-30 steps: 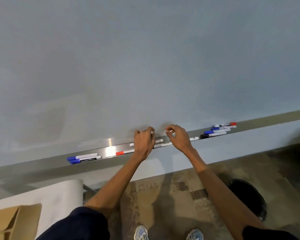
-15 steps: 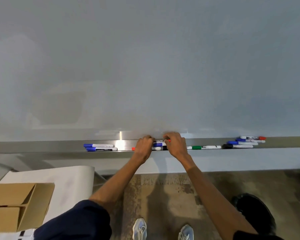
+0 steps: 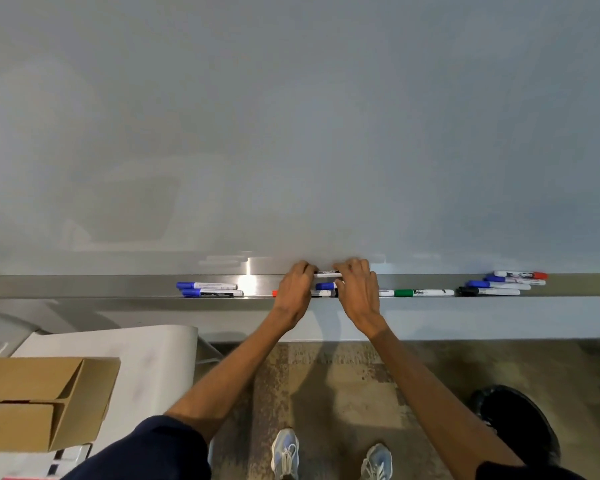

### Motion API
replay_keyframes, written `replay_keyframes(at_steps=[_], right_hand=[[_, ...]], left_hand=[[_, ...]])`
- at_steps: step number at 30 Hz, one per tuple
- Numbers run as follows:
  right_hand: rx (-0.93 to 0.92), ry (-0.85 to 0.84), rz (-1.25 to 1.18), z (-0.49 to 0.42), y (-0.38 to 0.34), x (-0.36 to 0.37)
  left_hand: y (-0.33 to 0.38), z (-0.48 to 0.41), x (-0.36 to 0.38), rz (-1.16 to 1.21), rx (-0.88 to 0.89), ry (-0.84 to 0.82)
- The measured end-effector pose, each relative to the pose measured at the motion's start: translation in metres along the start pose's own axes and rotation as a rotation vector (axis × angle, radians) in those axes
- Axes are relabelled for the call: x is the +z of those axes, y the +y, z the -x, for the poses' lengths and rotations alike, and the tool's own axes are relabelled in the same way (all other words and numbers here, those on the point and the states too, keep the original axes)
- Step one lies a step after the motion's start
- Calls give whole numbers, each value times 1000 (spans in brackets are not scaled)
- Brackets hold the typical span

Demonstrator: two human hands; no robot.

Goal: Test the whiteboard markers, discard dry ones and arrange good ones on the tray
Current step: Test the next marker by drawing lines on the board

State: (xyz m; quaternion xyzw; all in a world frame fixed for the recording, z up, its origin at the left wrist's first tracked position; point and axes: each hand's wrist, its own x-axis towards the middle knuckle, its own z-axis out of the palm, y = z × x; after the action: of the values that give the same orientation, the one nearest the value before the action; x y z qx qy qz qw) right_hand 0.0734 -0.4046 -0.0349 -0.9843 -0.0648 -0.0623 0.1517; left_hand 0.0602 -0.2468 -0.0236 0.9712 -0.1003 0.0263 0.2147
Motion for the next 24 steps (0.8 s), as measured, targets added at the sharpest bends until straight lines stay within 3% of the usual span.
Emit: replay_keyframes(at_steps=[5, 10, 15, 24], right_hand=[[-36, 101, 15, 1, -8, -5], [114, 89, -404, 5, -16, -22], [295, 79, -938, 11, -37, -45], [568, 39, -1197, 7, -33, -68]], left_hand=[[-3, 4, -18, 156, 116, 59], [-4, 18, -24, 454, -42, 129], [9, 20, -20, 464, -43, -116], [43, 16, -43, 255, 38, -242]])
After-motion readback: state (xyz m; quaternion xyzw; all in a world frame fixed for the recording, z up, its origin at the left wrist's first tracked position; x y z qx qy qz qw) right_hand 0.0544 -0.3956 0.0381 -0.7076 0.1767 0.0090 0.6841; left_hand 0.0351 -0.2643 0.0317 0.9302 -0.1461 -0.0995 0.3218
